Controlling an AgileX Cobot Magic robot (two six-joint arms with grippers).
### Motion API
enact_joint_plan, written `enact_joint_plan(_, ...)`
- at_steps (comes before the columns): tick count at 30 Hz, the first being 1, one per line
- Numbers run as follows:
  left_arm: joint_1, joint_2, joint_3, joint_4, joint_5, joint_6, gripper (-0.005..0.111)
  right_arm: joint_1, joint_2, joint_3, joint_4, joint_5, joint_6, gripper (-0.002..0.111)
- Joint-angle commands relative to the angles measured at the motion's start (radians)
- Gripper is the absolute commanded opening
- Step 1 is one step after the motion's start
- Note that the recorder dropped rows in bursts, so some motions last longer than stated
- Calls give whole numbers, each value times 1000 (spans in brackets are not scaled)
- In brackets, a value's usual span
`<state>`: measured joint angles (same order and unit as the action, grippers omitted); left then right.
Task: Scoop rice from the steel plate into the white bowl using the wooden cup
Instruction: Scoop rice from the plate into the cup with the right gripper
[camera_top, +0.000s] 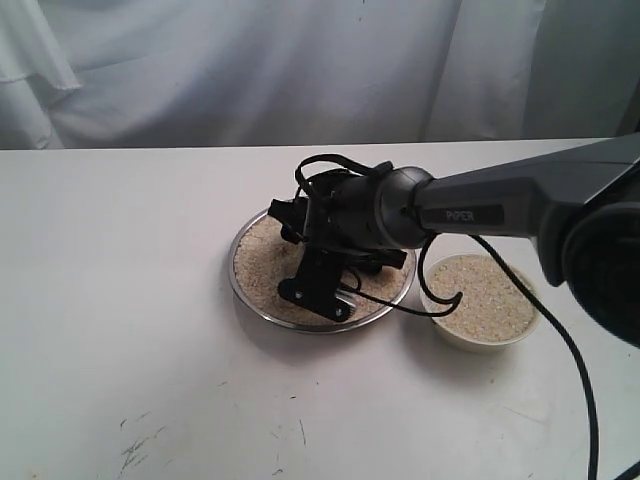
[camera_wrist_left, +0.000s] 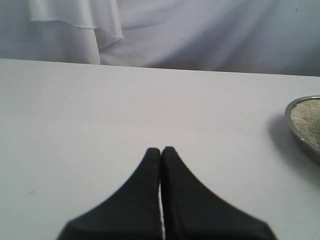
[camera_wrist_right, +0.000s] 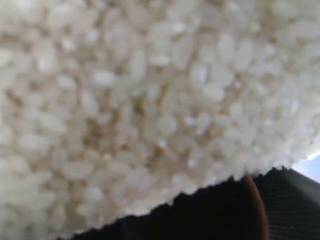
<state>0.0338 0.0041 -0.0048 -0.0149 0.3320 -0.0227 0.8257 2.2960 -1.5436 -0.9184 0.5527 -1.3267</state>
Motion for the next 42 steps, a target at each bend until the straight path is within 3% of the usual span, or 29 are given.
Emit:
enact_joint_plan(1, 2, -4, 5, -2, -13, -1, 0, 6, 27, 20, 189, 35, -45, 0)
enact_joint_plan(5, 2, -4, 5, -2, -13, -1, 0, 6, 27, 14, 240, 50, -58, 0)
enact_joint_plan(14, 2, -4, 5, -2, -13, -1, 0, -11, 27, -116, 651, 189, -265, 0)
enact_joint_plan(30, 2, -4, 5, -2, -13, -1, 0, -92, 33, -236, 953, 436, -357, 0)
enact_joint_plan(42, 2, -4, 5, -2, -13, -1, 0, -150, 36, -307, 1109, 496, -388, 0)
